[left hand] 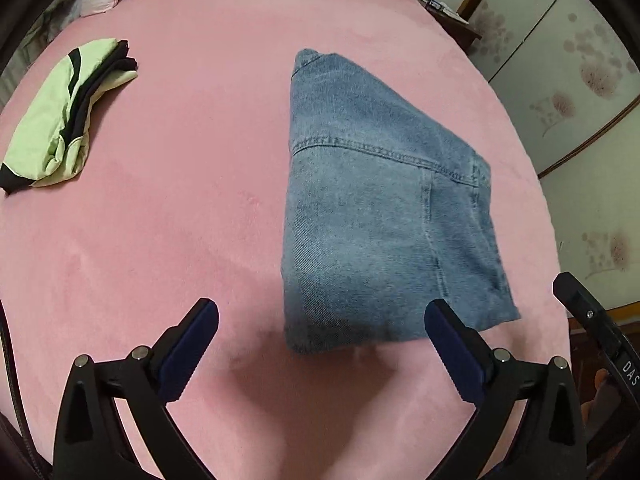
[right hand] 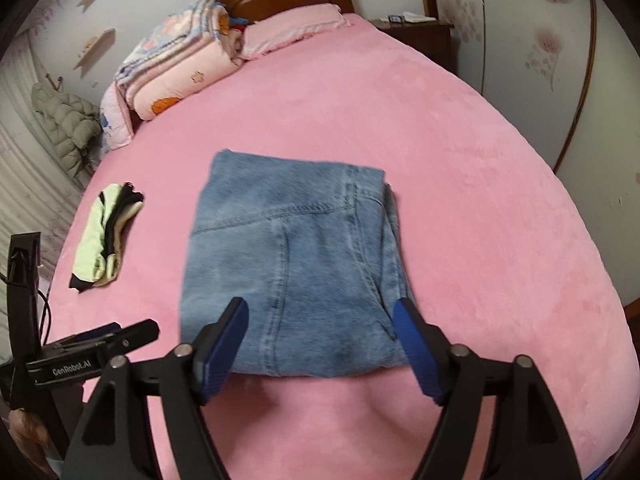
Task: Fold large clothes
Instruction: 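Open the left tool and withdraw both tools from the folded jacket, then lower both tools onto the folded denim jacket and grasp its edges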
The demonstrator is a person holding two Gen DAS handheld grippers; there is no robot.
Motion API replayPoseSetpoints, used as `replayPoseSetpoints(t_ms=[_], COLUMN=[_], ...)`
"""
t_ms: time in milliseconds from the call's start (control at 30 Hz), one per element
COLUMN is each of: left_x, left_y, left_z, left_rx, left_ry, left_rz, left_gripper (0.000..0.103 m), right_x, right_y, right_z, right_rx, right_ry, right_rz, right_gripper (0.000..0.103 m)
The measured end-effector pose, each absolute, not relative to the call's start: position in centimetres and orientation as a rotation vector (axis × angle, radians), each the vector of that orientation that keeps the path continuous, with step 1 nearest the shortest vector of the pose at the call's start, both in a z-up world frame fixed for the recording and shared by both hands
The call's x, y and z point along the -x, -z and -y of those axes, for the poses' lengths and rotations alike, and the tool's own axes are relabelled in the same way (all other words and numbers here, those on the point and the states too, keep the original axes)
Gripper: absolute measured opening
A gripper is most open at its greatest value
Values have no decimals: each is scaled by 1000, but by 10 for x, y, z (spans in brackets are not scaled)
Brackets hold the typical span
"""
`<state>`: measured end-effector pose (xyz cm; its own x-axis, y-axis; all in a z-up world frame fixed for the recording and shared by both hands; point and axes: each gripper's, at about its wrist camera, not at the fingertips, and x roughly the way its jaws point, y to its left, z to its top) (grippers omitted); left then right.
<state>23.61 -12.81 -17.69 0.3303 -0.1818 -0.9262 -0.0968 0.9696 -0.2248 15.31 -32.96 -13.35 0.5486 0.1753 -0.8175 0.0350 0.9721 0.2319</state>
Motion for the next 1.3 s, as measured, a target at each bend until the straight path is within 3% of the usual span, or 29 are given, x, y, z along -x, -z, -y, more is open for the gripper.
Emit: replayPoseSetpoints(t_ms=[100, 267, 400, 633, 833, 1000, 1300], left_x=[-233, -244, -260, -291, -308, -325, -340], left_y=[164, 154, 146, 135, 138, 160, 237], left_z=[129, 130, 128, 131, 136, 135, 117], left_rx=[263, 209, 228, 220, 182, 96, 250], left_ry=[67, 62, 60, 65, 70, 20, 53], left_rz=[-1210, -1184, -1134, -1094, -1087, -1120, -1273], left_gripper=[103, 103, 103, 103, 102, 102, 101], right_x=[-153, -157, -171, -193, -216, -238, -265], right_y=[123, 109, 103, 85, 81, 105, 198], right_z=[325, 321, 318, 317, 316, 329, 357], right_rx=[-228, -218, -185, -120, -2, -11, -132], right_ry=[-88, -104, -125, -144, -102, -96, -139], right_rz=[-964, -903, -858, -758, -786, -866, -1115], right_gripper=[94, 95, 103, 103, 103, 103, 102])
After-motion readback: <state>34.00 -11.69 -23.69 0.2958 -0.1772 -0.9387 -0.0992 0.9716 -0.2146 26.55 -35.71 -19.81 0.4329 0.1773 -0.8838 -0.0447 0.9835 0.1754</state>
